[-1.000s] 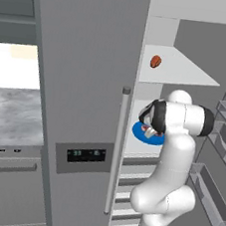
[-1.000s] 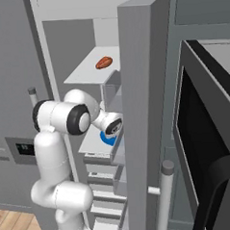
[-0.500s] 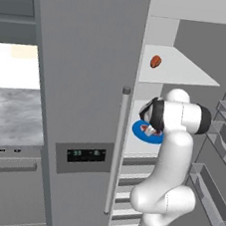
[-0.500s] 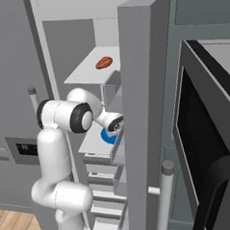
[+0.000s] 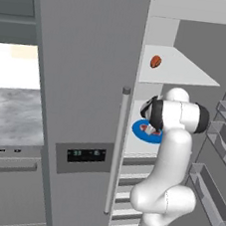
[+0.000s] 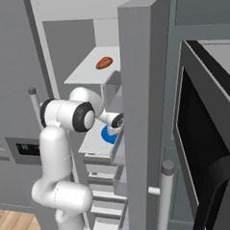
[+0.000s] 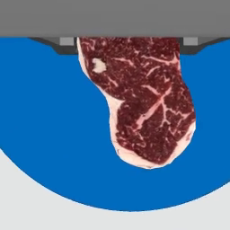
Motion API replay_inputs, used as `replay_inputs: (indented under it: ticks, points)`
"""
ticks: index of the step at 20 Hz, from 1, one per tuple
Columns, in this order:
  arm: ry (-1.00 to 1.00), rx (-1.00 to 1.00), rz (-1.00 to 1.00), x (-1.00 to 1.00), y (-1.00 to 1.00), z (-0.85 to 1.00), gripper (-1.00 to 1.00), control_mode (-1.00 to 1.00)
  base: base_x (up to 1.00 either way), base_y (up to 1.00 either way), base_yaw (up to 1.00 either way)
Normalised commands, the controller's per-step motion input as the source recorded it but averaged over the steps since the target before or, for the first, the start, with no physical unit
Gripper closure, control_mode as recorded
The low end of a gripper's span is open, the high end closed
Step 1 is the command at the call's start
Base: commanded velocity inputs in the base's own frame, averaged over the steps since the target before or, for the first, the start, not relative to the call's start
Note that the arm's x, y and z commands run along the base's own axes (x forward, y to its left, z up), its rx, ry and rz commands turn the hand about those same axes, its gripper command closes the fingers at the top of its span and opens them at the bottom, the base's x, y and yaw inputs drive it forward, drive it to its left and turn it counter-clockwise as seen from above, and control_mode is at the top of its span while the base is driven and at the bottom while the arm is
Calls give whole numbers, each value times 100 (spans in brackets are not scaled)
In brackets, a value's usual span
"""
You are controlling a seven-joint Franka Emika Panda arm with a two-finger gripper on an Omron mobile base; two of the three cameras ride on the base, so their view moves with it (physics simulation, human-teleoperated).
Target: Transport the steak from the fridge to the microwave and turn on the microwave.
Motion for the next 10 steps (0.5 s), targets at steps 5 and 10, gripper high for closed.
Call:
replay_inputs:
  ticks: [5,10]
  points:
    - [2,0,0,-14,0,-22,100,-100,0,0,0]
    - [-18,0,-4,-38,0,0,100,-100,0,0,0]
